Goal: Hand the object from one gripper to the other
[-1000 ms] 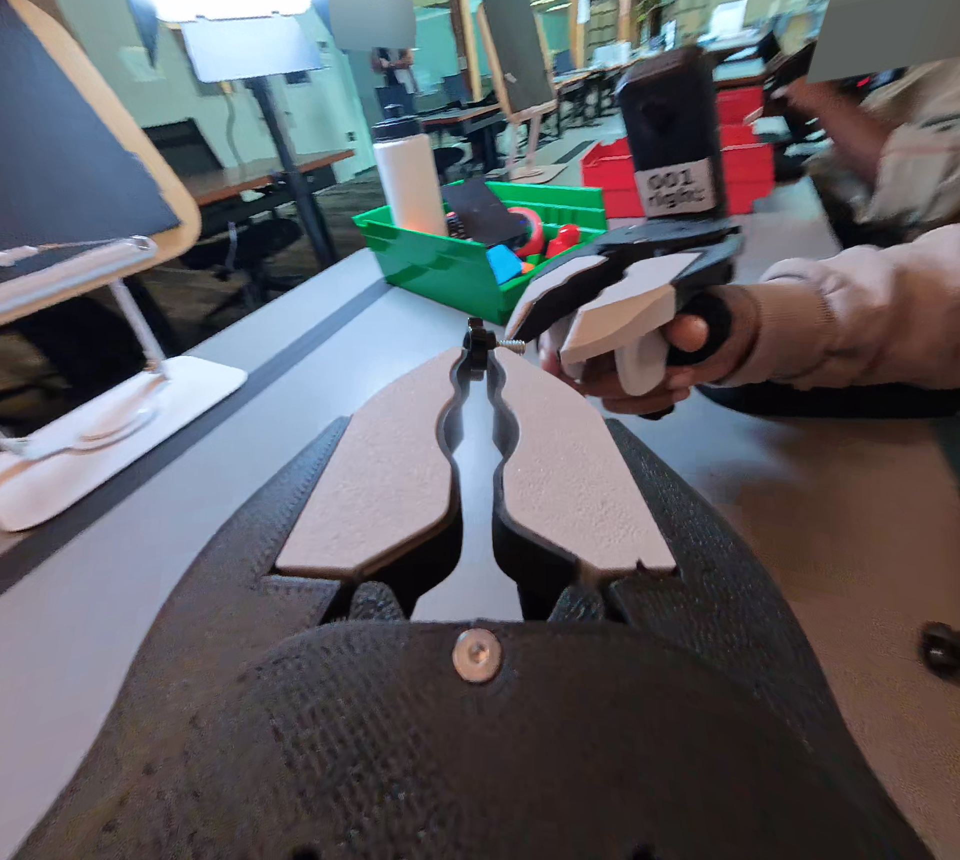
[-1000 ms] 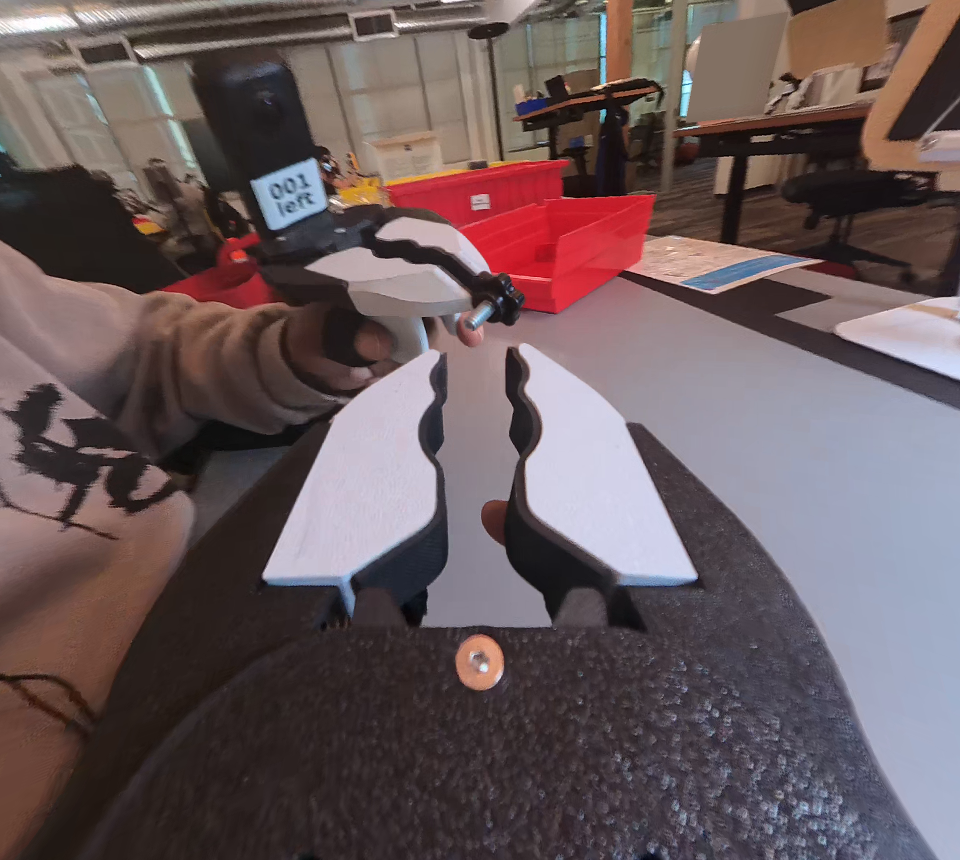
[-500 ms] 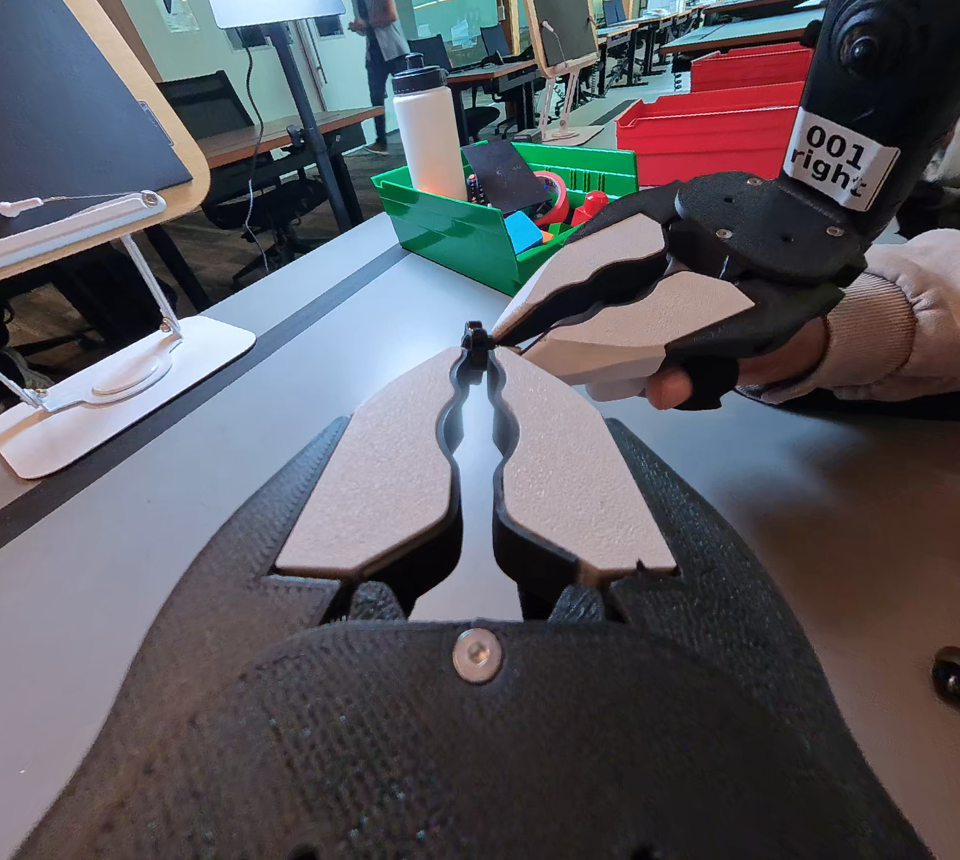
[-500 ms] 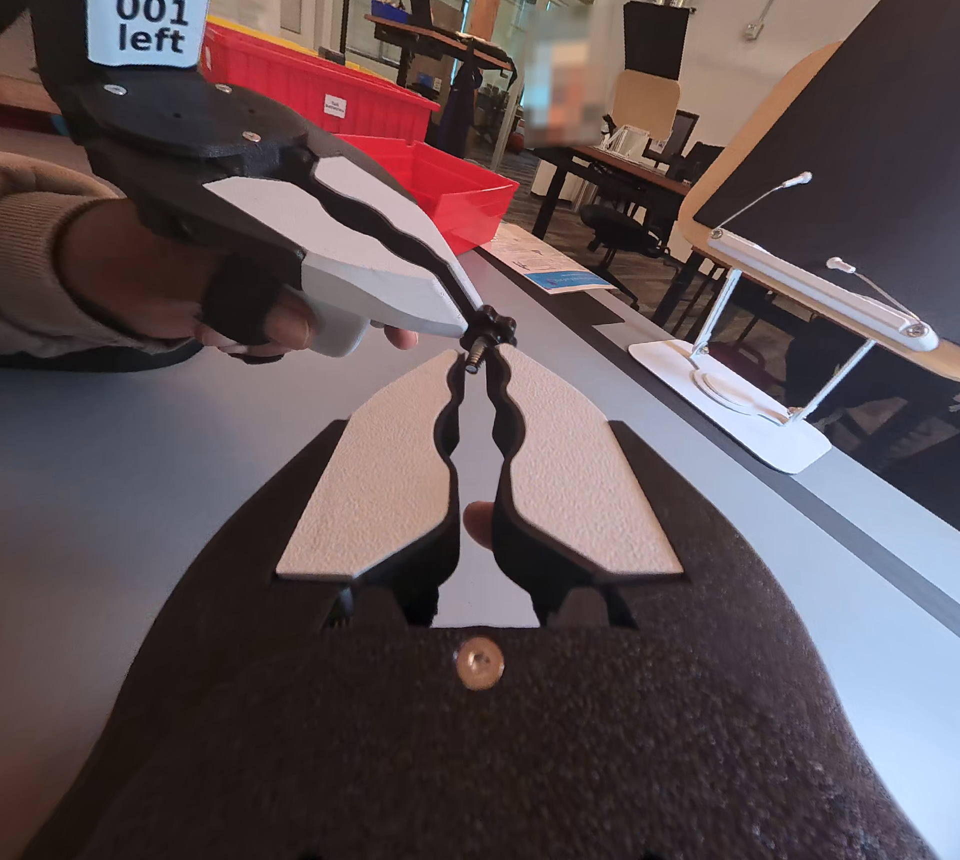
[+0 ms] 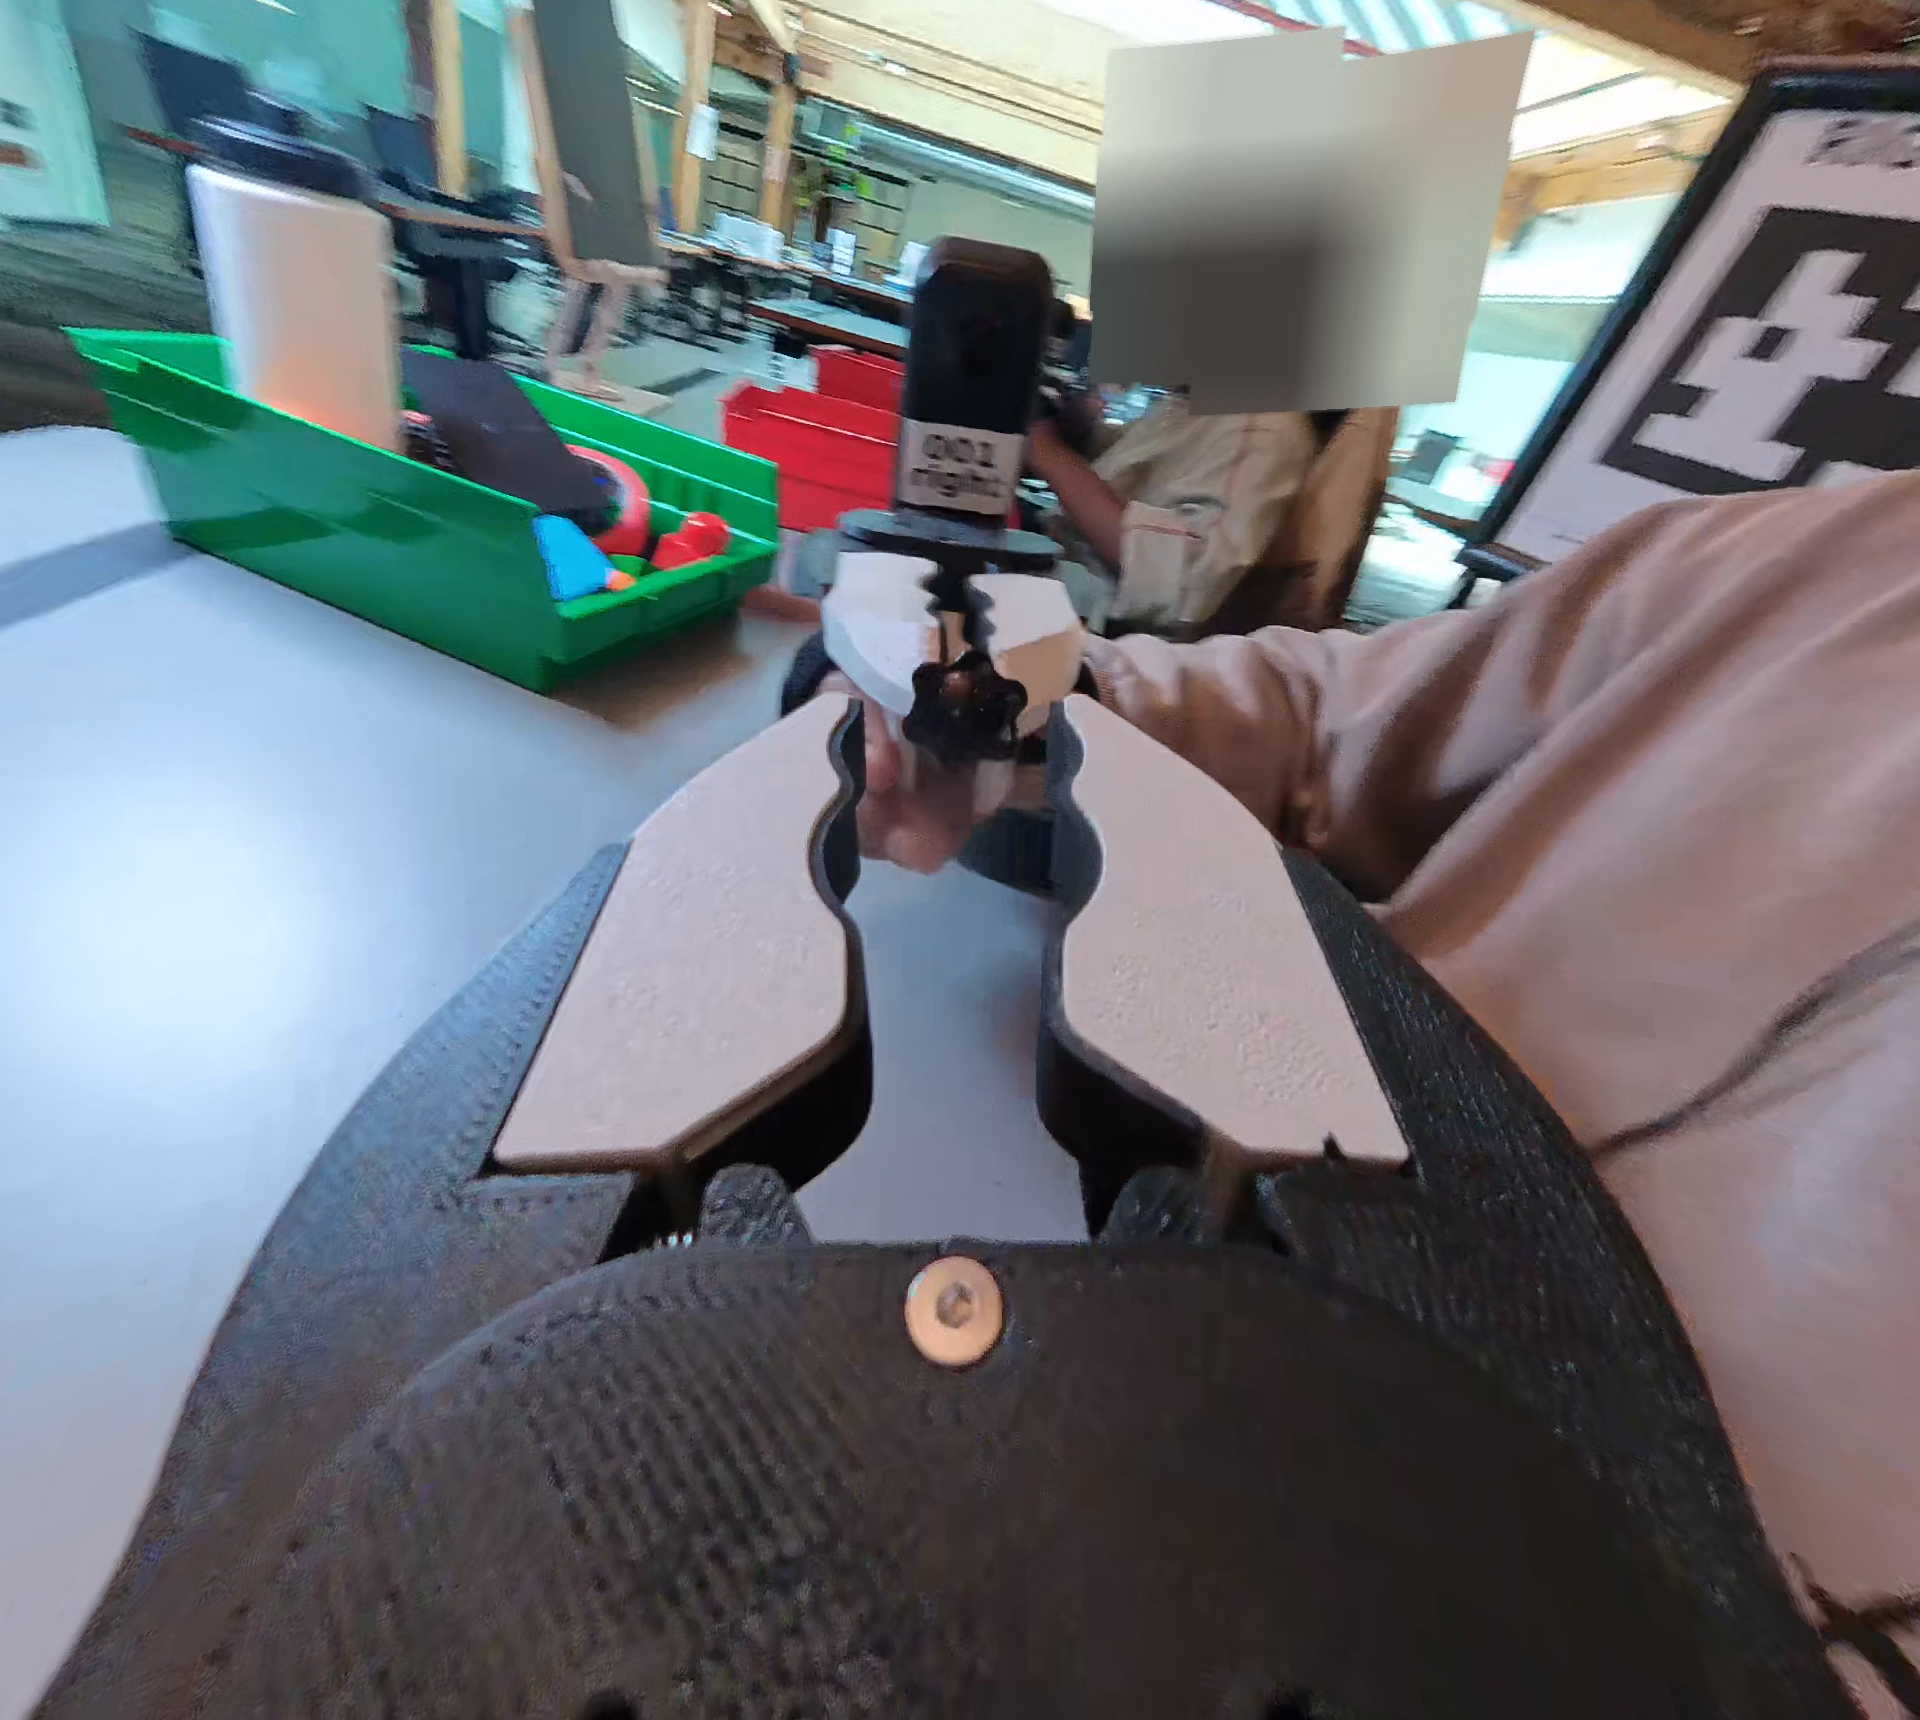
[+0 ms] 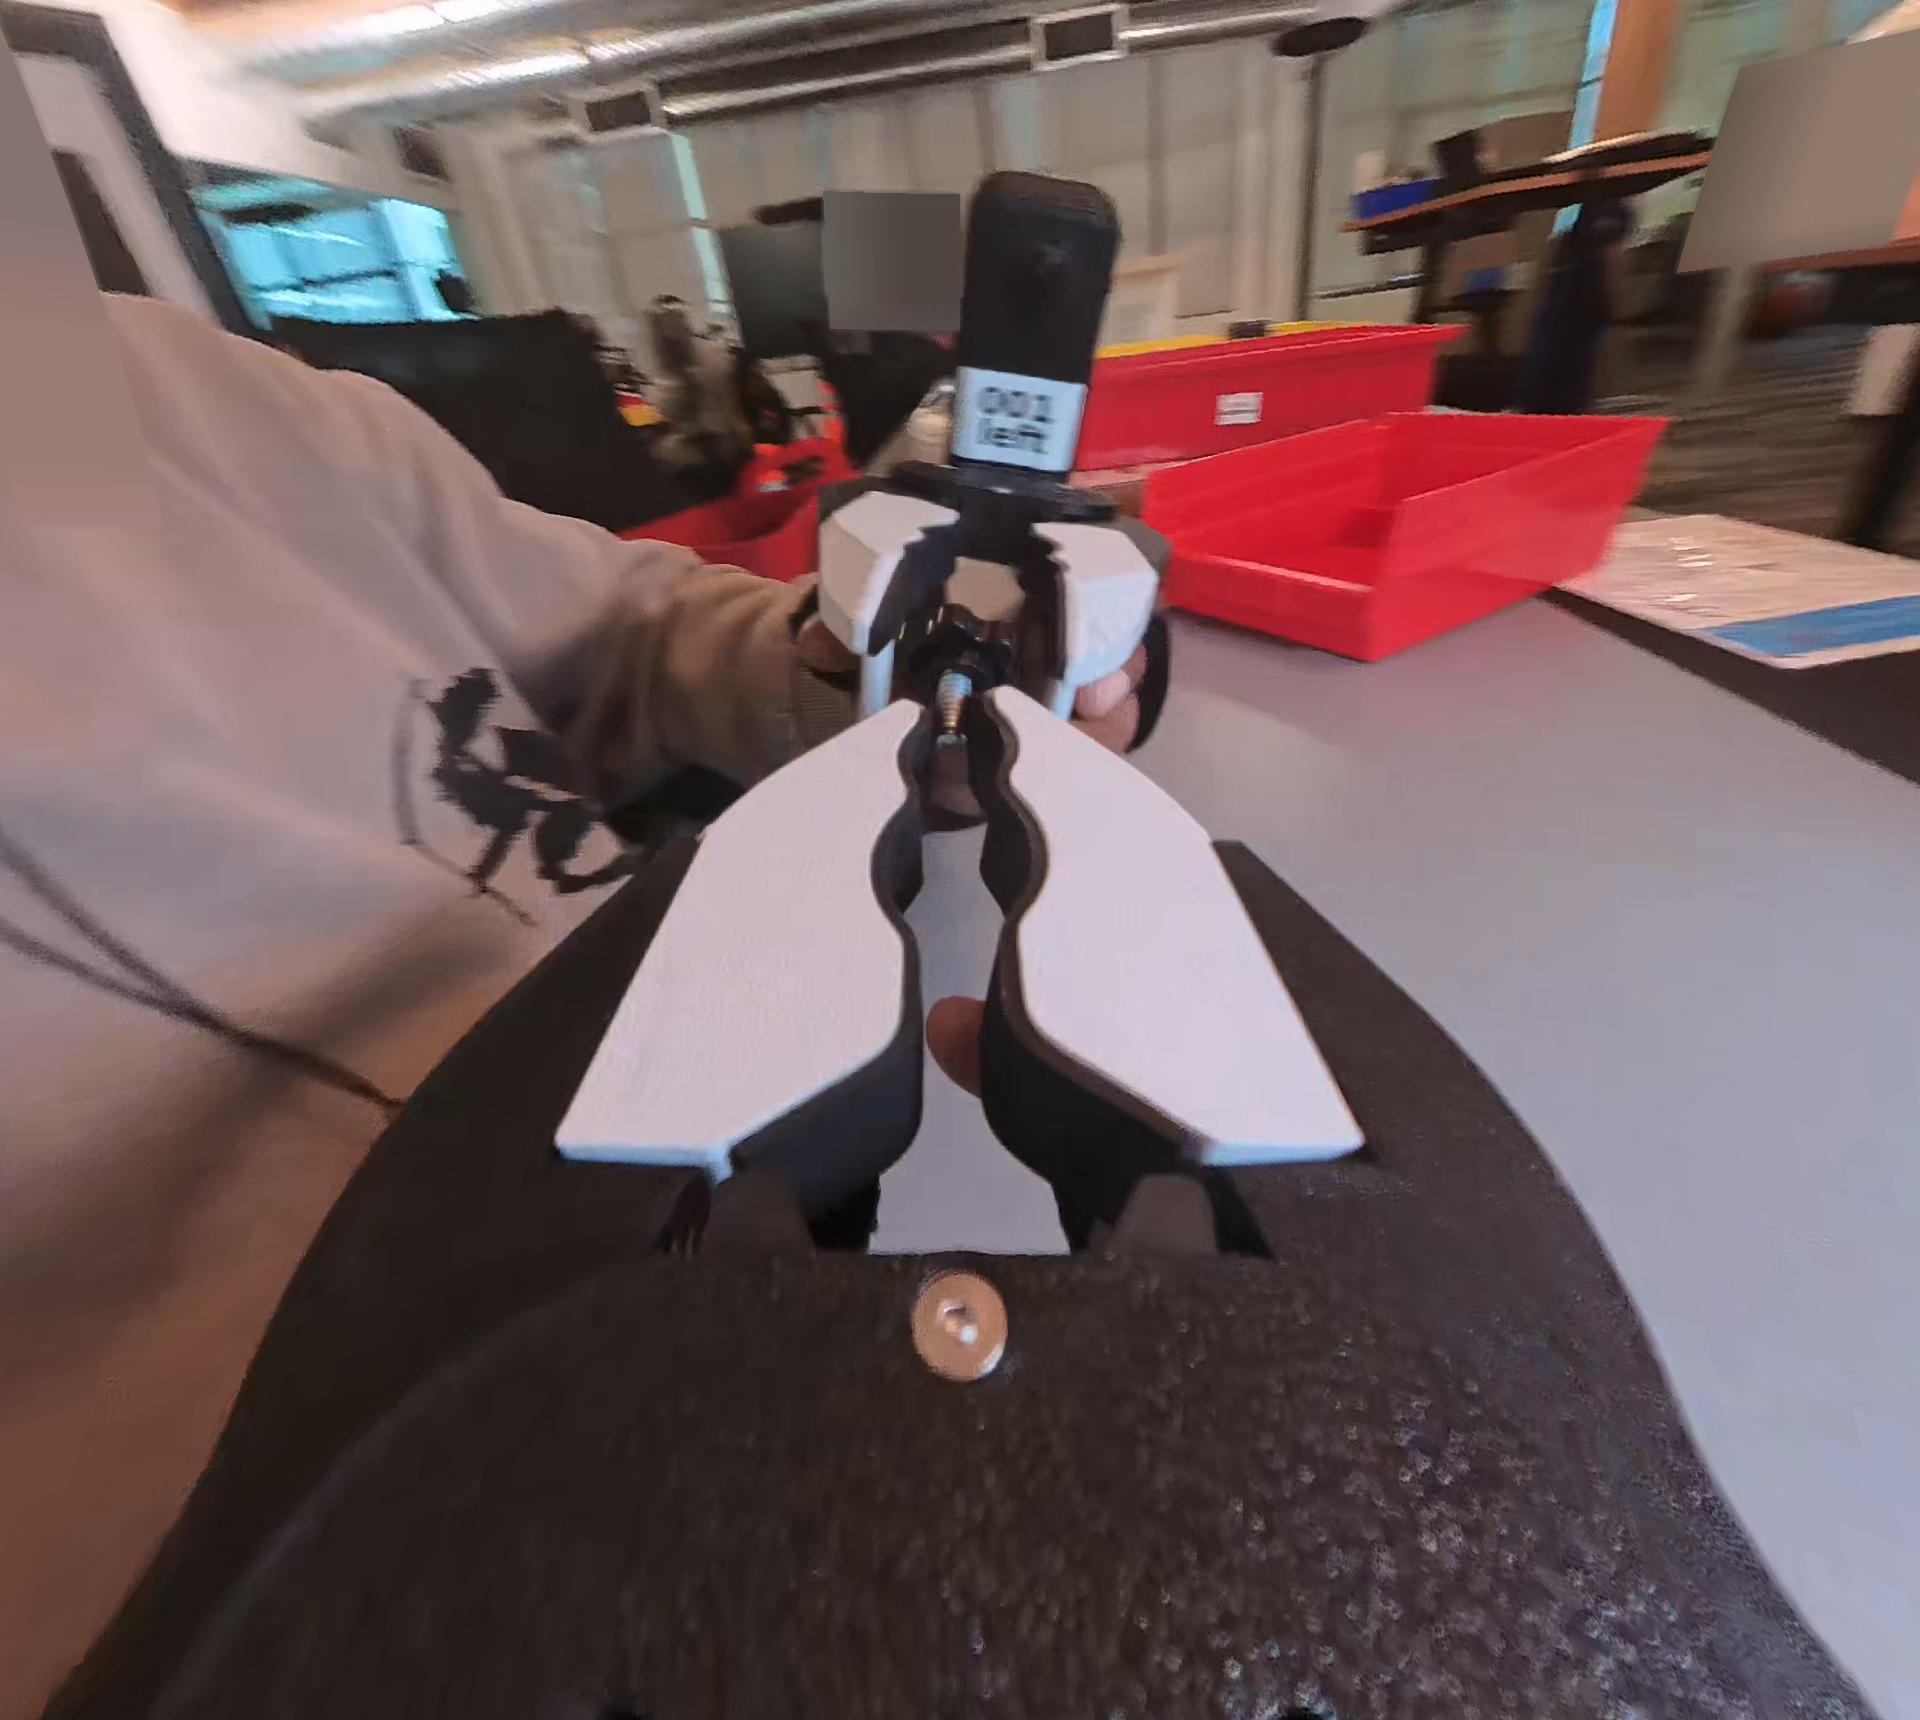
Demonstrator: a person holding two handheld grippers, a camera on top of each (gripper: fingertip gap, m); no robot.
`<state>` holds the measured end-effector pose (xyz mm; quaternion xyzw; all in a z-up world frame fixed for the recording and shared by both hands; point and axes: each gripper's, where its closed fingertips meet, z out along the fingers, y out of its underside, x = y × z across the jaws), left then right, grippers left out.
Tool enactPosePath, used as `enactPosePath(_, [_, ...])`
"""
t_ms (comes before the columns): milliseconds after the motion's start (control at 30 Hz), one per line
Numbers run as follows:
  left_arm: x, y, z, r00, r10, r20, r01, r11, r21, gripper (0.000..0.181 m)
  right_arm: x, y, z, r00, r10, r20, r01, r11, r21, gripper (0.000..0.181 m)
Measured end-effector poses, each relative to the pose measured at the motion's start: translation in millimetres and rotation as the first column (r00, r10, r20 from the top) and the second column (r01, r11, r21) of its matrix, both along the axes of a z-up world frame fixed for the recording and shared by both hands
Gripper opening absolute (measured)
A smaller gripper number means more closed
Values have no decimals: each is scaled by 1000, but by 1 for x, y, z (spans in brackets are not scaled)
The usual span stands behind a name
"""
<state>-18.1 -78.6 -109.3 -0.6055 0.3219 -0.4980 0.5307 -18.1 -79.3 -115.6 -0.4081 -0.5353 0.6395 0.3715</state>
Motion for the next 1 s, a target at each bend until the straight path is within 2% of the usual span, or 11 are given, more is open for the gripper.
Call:
enactPosePath(67, [8,-11,-7,994,-110,2,110,993,-47,34,2,-8,-1,997,72,6,-72,997,-37,6])
enactPosePath(167, [16,-22,-11,985,-172,-20,172,985,-14,25,5,-20,-5,987,155,34,-154,987,-41,6])
enactPosePath(467, [11,-10,-15,992,-104,-70,103,995,-15,23,0,-7,-10,997,52,55,-53,999,8,6])
enactPosePath(600, [4,0,-15,991,2,-131,4,999,48,23,-5,6,-11,998,-41,50,41,999,4,14])
enactPosePath(667, [-4,12,-19,973,120,-197,-99,988,115,23,-7,15,-10,994,-93,61,94,995,-22,20])
enactPosePath(800, [-19,33,-27,852,394,-344,-282,900,332,23,-11,30,-8,978,-184,96,195,973,-121,20])
enactPosePath(900, [-22,38,-29,778,504,-374,-335,837,433,23,-19,30,-14,963,-224,149,247,955,-162,17])
enactPosePath(1000, [-23,42,-32,730,564,-386,-359,797,486,23,-24,30,-18,948,-274,165,298,943,-150,13])
